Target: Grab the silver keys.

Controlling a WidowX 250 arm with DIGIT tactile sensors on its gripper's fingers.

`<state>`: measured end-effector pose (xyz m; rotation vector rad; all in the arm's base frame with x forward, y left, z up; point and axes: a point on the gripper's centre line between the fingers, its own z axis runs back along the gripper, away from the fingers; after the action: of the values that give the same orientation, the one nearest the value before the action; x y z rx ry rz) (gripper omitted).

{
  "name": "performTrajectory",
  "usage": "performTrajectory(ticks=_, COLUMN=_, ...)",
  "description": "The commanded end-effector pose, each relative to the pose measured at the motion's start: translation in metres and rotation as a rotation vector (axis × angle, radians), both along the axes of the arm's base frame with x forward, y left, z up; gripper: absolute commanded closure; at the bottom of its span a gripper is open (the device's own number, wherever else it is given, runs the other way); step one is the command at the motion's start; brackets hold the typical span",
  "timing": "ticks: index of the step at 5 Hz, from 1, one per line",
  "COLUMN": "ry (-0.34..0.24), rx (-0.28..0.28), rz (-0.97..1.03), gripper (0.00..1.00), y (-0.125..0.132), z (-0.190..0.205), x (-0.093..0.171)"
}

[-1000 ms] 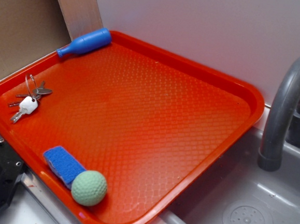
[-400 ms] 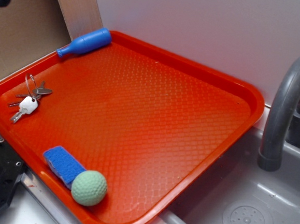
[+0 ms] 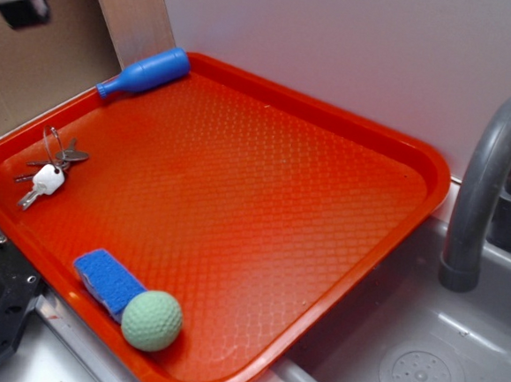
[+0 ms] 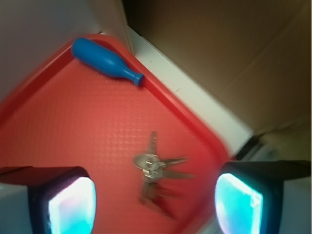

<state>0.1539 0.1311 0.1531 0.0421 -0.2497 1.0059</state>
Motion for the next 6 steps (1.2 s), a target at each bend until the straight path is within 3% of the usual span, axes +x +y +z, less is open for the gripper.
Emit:
performTrajectory(ticks=1, ry=0.033, rx=-0.02, rz=0.038, gripper=0.0, y=-0.009, z=-0.059, x=-0.015)
performTrajectory(ticks=3, ry=0.042, rx=0.085, rz=-0.12, gripper=0.0, y=-0.021, z=-0.069, x=-0.006)
performTrajectory(ticks=6, ry=0.057, rx=0.11, rz=-0.145, gripper=0.0, y=-0.02, z=-0.07, x=-0.005)
